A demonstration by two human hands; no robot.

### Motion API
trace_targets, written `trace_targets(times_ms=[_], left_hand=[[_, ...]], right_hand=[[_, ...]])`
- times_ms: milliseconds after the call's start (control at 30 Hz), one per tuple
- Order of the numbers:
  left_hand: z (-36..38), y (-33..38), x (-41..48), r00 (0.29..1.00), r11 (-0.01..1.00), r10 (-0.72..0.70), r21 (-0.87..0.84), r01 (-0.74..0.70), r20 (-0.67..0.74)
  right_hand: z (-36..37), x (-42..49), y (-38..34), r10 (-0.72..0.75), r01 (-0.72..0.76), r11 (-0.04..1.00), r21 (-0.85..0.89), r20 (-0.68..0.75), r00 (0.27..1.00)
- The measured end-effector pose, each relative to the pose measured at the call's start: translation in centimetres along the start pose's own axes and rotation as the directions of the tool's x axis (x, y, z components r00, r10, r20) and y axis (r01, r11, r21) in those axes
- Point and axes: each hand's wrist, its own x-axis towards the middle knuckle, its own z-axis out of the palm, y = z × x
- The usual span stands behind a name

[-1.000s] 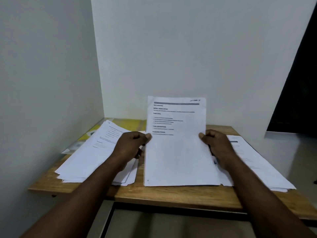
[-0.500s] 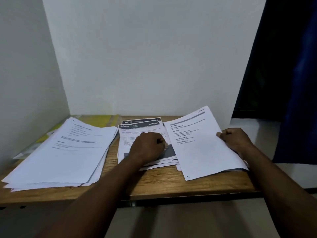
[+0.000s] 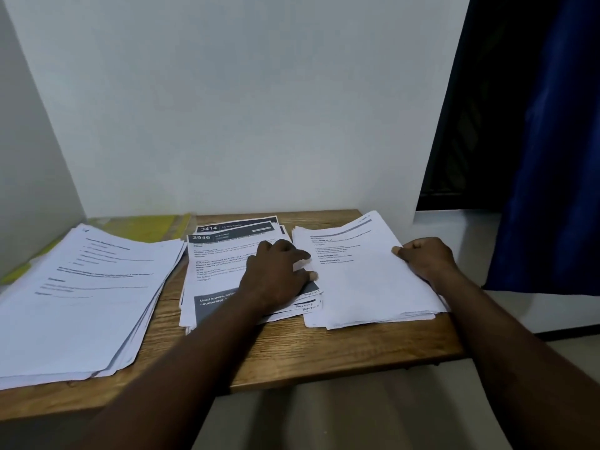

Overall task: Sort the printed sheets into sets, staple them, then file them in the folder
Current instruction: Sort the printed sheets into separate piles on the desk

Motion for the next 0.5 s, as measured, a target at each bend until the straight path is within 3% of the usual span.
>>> trace_targets(times_ms=[100,300,500], left_hand=[[0.3,0.0,0.1,0.997,0.998,0.013,0.067,-0.018,0.071],[-1.3,-2.0,0.2,0.985,1.0,-0.003,-0.016,0.005,0.17],[-2.3,-2.2,-0.4,0.991,1.0,0.006,-0.025,-0.003,0.131]], right_hand=[[0.5,-0.1,-0.4,0.013,-0.013,1.0,-0.02,-0.029,0.999],[0.9,-0.8,-0.4,0.052,-0.057,0.997,-0.055,-0.093,0.994],[1.7,-2.5,-1.5,0.034,-0.056,0.989,-0.134,-0.166,0.986]])
